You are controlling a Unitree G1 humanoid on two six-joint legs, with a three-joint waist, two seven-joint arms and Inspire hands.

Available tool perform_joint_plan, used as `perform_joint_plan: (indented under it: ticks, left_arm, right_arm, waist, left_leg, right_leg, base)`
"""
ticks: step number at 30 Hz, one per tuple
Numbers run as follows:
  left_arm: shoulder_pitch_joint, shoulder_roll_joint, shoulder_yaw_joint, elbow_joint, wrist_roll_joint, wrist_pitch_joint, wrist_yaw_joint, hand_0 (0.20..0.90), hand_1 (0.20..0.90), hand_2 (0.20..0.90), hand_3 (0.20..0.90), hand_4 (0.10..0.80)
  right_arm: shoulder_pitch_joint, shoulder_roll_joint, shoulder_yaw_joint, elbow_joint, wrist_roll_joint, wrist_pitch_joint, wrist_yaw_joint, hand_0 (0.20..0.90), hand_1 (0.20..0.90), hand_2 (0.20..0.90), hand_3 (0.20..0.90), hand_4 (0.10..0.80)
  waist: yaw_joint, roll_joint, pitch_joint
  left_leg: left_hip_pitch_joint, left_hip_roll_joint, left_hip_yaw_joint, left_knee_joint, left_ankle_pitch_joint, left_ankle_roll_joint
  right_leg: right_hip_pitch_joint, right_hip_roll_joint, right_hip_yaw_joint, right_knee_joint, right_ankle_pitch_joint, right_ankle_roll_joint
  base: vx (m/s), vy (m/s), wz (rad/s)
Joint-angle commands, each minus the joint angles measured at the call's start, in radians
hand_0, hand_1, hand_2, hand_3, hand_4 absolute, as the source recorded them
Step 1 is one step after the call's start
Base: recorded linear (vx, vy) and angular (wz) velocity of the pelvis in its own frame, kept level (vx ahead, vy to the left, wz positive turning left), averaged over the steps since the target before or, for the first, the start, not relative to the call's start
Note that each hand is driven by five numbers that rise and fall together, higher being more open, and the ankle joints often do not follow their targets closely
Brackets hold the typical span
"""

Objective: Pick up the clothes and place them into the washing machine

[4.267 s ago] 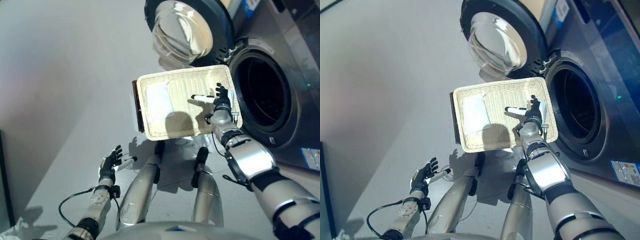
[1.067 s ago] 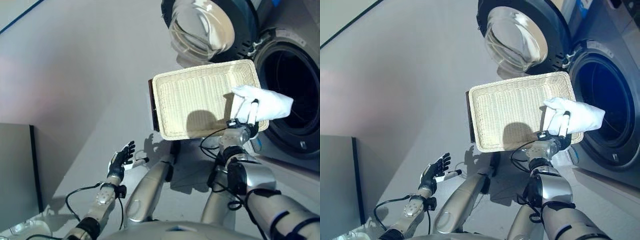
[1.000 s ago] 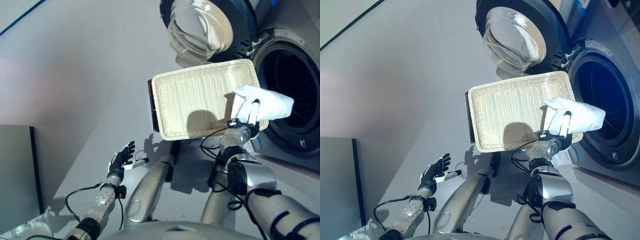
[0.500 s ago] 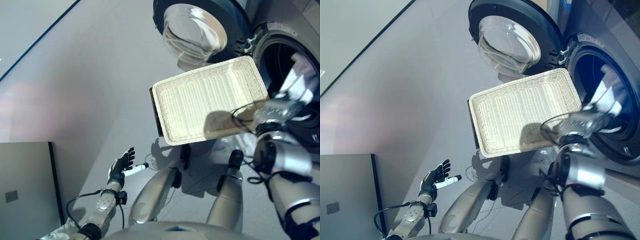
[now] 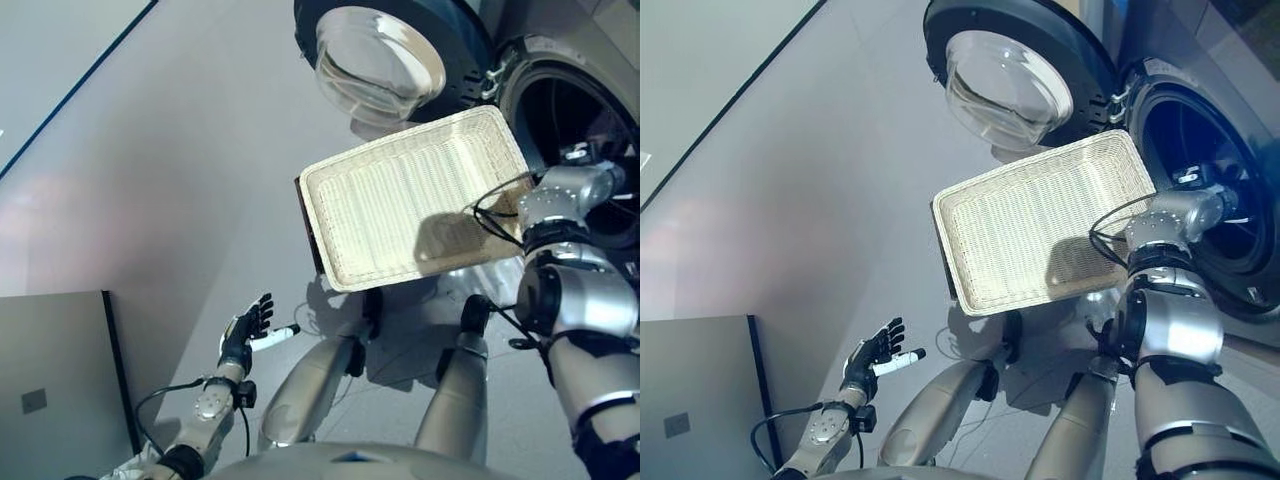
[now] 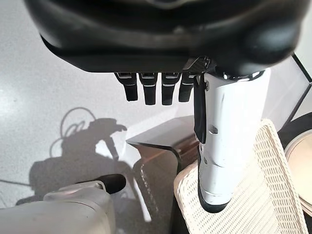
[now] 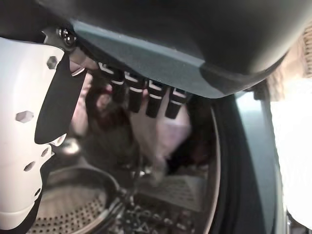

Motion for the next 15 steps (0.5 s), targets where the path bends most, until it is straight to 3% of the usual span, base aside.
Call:
perform_joint_plan:
  ticks: [1,8,15]
  left_arm:
    - [0.014,0.016,0.044,-0.002,-0.038,-0.060,0.011,0.900,0.900,0.900,0.900,0.800]
    - [0.014,0.011,0.047,0.001,-0.023,-0.060,0.014,0.900,0.900,0.900,0.900,0.800]
    - [0.004,-0.002,0.063,0.067,0.009,-0.050,0.018,0.900,0.900,0.900,0.900,0.800]
  right_arm:
    - [-0.013,-0.062,0.094,-0.050,-0.072,-0.041,0.061,0.900,0.900,0.900,0.900,0.800]
    - [0.038,0.006,0.093,-0.017,-0.074,-0.022,0.082,0.900,0.900,0.900,0.900,0.800]
    - [0.119,0.067,0.160,0.051,-0.173,0.065,0.092,0.900,0.900,0.900,0.900,0.800]
  waist:
    - [0.008,0.015,-0.042]
    - [0.005,0.011,-0.039]
    - [-0.004,-0.018,-0.041]
  left_leg:
    - [-0.055,0.005,-0.042,0.005,-0.036,-0.091]
    - [-0.059,0.008,-0.042,0.009,-0.034,-0.092]
    - [-0.033,0.016,-0.045,0.007,-0.029,-0.095]
  right_leg:
    - [0.066,0.048,-0.030,0.024,-0.116,-0.066]
    - [0.067,0.050,-0.032,0.027,-0.114,-0.069]
    - [0.099,0.057,-0.038,0.018,-0.110,-0.072]
  base:
    - [-0.005,0.002,-0.04]
    - [-0.002,0.000,0.00]
    - [0.000,-0.005,0.00]
